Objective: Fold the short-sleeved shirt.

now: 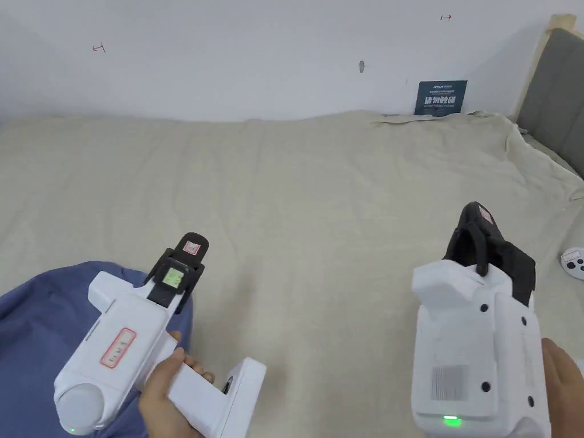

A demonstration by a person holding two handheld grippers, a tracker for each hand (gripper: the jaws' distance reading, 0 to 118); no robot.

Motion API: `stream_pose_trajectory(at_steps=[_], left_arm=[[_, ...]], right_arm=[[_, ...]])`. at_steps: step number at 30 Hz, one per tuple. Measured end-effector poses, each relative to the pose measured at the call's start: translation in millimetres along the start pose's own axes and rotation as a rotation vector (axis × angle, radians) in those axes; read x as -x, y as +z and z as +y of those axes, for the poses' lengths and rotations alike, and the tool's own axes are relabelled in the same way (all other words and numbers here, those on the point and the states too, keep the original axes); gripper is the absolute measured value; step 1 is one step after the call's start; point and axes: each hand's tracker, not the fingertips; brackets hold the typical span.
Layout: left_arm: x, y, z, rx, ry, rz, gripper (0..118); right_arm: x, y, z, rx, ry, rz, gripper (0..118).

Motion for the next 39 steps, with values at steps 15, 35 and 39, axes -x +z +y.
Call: stream_pose_trajectory(at_steps=[15, 35, 39], left_arm=[[-44, -4, -54, -0.042, -1.302, 0.357, 0], [-45, -7, -57, -0.046, -1.292, 0.388, 0], [-47, -7, -57, -0.046, -1.295, 0.39, 0]], right_arm=[[-53, -17, -33, 0.283, -0.936, 0.33, 0], [-53, -26, -42, 0.32, -1.026, 0.361, 0], [-52, -25, -41, 0.309, -1.008, 0.355, 0]])
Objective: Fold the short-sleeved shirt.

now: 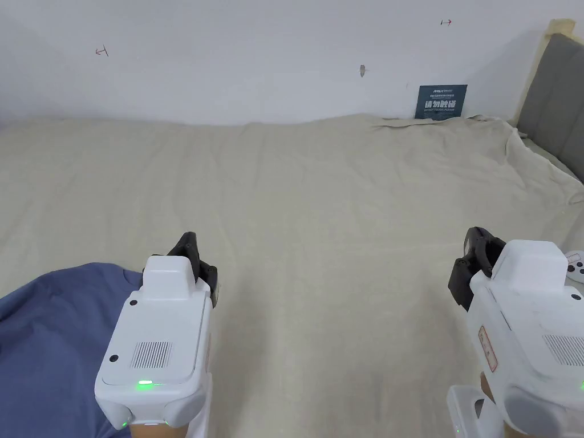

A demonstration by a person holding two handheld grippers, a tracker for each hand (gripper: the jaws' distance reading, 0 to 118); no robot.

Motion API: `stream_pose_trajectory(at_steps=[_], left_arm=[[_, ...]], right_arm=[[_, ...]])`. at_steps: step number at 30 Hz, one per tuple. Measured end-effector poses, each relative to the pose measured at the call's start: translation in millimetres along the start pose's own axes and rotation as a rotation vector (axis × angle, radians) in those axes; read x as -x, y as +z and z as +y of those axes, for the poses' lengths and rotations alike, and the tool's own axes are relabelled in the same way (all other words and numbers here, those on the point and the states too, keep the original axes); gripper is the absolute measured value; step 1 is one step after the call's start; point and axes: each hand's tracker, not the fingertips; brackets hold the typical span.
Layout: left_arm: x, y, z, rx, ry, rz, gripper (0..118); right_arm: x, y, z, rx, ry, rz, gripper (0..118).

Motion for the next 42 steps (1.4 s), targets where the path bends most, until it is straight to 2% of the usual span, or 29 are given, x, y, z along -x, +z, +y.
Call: stream_pose_trajectory(at_steps=[32, 36, 42], left_arm=[[2, 2, 8, -0.004, 0.005, 0.006, 0], [12, 6, 11, -0.009, 0.005, 0.031, 0], [44, 19, 13, -0.005, 0.0, 0.115, 0]], right_arm=[[3, 4, 5, -0.012, 0.02, 0.012, 0], [12, 1, 9, -0.023, 0.033, 0.037, 0], [39, -8, 15, -0.04, 0.052, 0.129, 0]])
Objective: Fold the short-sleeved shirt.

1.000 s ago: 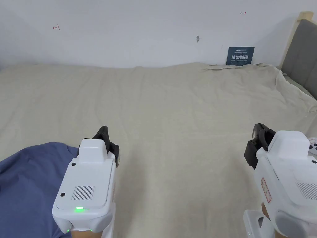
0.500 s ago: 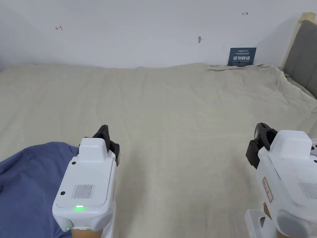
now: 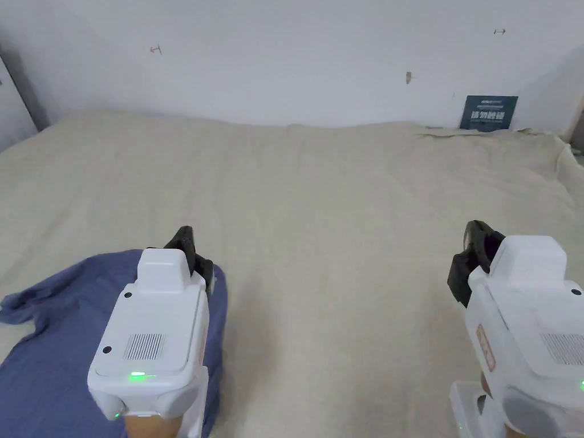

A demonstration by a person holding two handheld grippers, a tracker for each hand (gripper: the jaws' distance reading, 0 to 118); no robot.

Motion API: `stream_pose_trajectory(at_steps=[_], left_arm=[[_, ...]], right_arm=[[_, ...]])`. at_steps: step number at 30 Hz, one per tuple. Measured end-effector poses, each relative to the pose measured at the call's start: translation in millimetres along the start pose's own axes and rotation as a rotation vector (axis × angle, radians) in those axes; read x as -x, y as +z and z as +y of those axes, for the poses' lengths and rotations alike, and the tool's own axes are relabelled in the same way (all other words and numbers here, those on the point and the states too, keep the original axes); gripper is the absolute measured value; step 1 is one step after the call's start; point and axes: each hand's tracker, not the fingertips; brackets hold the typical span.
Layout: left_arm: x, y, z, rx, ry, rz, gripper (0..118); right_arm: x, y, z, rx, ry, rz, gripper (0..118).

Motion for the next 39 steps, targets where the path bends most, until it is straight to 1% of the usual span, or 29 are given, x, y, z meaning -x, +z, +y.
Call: stream_pose_trajectory(at_steps=[5, 9, 13, 16, 24, 32, 39], left_arm=[[40, 14, 3, -0.001, -0.013, 0.109, 0], [78, 28, 5, 0.001, -0.029, 0.198, 0], [116, 43, 8, 0.002, -0.015, 0.284, 0], [142, 55, 9, 0.002, -0.015, 0.346, 0], [198, 94, 9, 0.009, -0.03, 0.453, 0], [232, 123, 2, 0.028, -0.039, 0.535, 0], [243, 127, -2, 0.033, -0.03, 0.558, 0]], right_arm=[[32, -14, 6, -0.011, -0.003, 0.097, 0], [65, -23, 11, -0.022, -0.007, 0.183, 0], [100, -26, 15, -0.036, -0.009, 0.264, 0], [126, -26, 18, -0.04, -0.004, 0.311, 0], [185, -20, 17, -0.035, 0.0, 0.424, 0], [220, -11, 10, -0.016, 0.009, 0.493, 0], [225, -9, 9, -0.009, 0.011, 0.506, 0]])
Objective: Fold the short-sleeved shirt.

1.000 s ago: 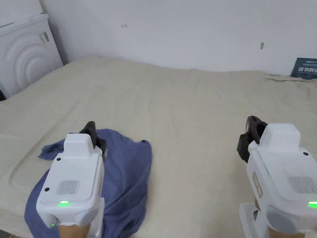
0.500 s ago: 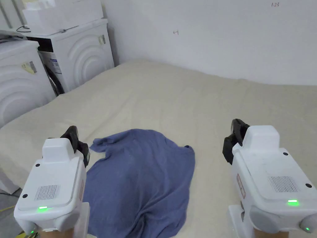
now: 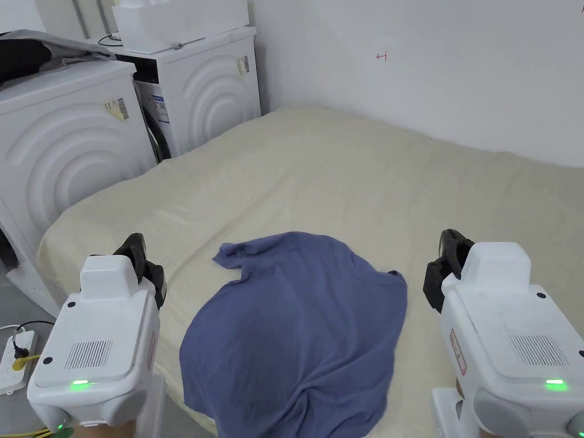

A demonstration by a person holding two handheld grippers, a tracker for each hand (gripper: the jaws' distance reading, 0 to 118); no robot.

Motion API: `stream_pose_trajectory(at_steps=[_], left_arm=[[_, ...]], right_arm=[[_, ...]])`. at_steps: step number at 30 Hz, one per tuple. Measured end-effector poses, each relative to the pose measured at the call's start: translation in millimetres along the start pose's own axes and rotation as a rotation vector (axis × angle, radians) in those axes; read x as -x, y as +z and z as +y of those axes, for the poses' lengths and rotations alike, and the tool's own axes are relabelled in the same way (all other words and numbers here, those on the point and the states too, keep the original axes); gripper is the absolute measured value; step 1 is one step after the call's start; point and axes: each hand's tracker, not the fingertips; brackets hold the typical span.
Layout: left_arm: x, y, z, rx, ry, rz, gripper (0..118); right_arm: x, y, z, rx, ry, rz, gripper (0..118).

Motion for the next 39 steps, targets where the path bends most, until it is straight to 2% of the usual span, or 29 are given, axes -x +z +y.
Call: stream_pose_trajectory(at_steps=[9, 16, 23, 30, 32, 36, 37, 39], left_arm=[[-17, -21, -5, 0.032, 0.004, -0.06, 0], [-42, -65, -17, 0.174, -0.002, -0.166, 0], [-80, -130, -48, 0.456, 0.04, -0.29, 0], [-131, -185, -95, 0.835, 0.088, -0.432, 0], [-147, -193, -107, 0.889, 0.077, -0.441, 10], [-170, -201, -122, 1.019, 0.099, -0.447, 82], [-173, -200, -123, 1.032, 0.126, -0.442, 91], [-180, -204, -126, 1.047, 0.151, -0.428, 95]], right_arm=[[-8, -8, -1, 0.01, 0.008, -0.017, 0], [-19, -25, -4, 0.025, 0.01, -0.03, 0], [-32, -41, -9, 0.045, 0.019, -0.047, 0], [-48, -54, -18, 0.078, 0.038, -0.072, 0], [-52, -55, -21, 0.088, 0.042, -0.079, 0], [-61, -54, -28, 0.112, 0.046, -0.095, 0], [-63, -54, -29, 0.117, 0.048, -0.099, 0], [-69, -51, -32, 0.127, 0.056, -0.106, 0]])
